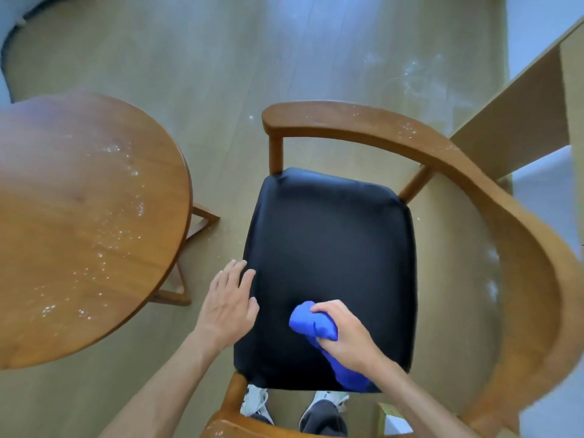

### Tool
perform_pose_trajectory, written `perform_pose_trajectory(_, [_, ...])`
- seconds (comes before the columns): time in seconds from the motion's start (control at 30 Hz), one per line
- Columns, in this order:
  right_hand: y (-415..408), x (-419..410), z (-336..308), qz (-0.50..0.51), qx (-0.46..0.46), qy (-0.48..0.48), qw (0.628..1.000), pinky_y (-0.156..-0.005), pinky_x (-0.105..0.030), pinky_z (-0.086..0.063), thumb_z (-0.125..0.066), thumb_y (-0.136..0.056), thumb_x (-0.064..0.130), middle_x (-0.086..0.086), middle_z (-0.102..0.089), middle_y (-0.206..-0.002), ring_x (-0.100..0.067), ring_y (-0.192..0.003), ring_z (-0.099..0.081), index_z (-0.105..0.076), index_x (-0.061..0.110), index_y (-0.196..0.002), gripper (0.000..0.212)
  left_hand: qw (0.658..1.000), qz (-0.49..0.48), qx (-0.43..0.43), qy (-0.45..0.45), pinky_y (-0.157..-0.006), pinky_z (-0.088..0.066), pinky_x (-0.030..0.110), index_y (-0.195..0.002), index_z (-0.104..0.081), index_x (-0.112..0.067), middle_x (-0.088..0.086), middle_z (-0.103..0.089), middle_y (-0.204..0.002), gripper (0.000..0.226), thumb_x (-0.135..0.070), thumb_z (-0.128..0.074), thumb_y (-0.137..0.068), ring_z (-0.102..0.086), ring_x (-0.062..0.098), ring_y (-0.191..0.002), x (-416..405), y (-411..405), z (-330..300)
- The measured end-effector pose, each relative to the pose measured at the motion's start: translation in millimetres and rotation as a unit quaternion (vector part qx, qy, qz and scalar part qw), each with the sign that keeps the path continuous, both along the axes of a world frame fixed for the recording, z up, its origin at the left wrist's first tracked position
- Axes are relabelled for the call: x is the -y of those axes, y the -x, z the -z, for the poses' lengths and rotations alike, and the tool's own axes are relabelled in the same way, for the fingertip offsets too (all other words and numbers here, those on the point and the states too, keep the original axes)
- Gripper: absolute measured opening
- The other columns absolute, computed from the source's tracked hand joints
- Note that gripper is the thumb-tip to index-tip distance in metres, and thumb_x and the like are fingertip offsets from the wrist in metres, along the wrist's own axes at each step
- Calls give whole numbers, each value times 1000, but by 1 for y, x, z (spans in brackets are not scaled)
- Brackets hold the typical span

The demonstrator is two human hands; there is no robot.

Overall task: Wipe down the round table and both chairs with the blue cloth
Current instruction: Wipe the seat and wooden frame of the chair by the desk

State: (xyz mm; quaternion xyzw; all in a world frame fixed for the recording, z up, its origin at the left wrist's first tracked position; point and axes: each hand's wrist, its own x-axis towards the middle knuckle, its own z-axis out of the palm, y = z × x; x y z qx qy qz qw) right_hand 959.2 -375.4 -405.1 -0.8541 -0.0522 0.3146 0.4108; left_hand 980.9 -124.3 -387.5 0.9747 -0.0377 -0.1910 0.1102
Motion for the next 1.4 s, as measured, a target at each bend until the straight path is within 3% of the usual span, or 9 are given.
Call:
perform_pose_trajectory(0.17, [-32, 11, -101, 235, 6, -135, 963, -90, -29, -47, -71, -68, 12, 10, -60, -115, -11, -108, -58, -51, 39, -108, 51, 990, -1, 43, 136, -112, -23, 26, -138, -41, -14, -2, -37, -146, 48, -26, -51, -92, -29, 14, -136, 37, -19, -73])
perform_pose_trajectory(0.43, [-14, 2, -251, 252, 138, -194, 938, -84, -32, -55, -74, -78, 1, -6, -61, -114, -19, -101, -64, -56, 19, -111, 42, 922, 27, 44, 383, -106, -34, 22, -137, -39, -34, -19, -45, -135, 61, -19, -63, -83, -40, -3, -126, 62, -35, -216])
perform_pose_trajectory(0.53, [6, -6, -298, 278, 179, -213, 920, -82, -28, -54, -73, -76, -6, -3, -61, -118, -18, -104, -63, -53, 15, -113, 47, 893, 78, 49, 440, -89, -39, 5, -122, -46, -44, -28, -54, -116, 57, -20, -61, -73, -50, -7, -113, 60, -30, -277])
perform_pose_trajectory(0.63, [27, -13, -345, 303, 208, -223, 903, -85, -29, -54, -75, -76, -5, 5, -59, -126, -12, -110, -62, -52, 16, -112, 48, 863, 134, 84, 479, -81, -43, 5, -117, -46, -44, -22, -57, -113, 53, -33, -63, -69, -57, -2, -104, 61, -16, -333])
perform_pose_trajectory(0.8, [60, -15, -411, 344, 273, -198, 876, -66, -17, -49, -84, -65, 20, 11, -65, -88, -1, -78, -62, -50, 19, -95, 45, 837, 236, 166, 465, -83, -39, 3, -113, -53, -21, -11, -46, -122, 43, -25, -69, -73, -48, -1, -109, 77, 6, -396])
perform_pose_trajectory(1.03, [84, 8, -465, 301, 314, -187, 881, -88, -31, -54, -85, -62, 21, 8, -59, -118, -12, -105, -62, -38, 50, -128, 86, 830, 322, 132, 436, -84, -52, 26, -114, -50, -30, -14, -49, -115, 46, -22, -67, -73, -53, 9, -100, 92, 17, -462])
perform_pose_trajectory(1.13, [89, 14, -480, 269, 349, -182, 879, -89, -18, -49, -84, -62, 18, 27, -52, -118, -3, -110, -57, -38, 49, -128, 86, 828, 349, 137, 417, -76, -45, 19, -95, -48, -31, -9, -55, -110, 34, -12, -67, -74, -51, 3, -92, 98, 18, -479])
perform_pose_trajectory(1.23, [93, 21, -493, 245, 369, -158, 882, -80, -10, -47, -85, -61, 12, 23, -50, -112, 3, -101, -56, -38, 46, -128, 88, 839, 349, 152, 390, -63, -40, 18, -84, -45, -24, -3, -61, -92, 26, -8, -64, -75, -49, 4, -70, 98, 18, -492])
perform_pose_trajectory(1.4, [93, 47, -524, 189, 329, -107, 919, -78, -21, -51, -81, -65, 21, 5, -63, -95, -10, -86, -61, -60, 26, -102, 43, 853, 355, 175, 340, -60, -44, 29, -84, -46, -13, 1, -57, -77, 17, -4, -59, -79, -49, 13, -65, 78, 7, -520])
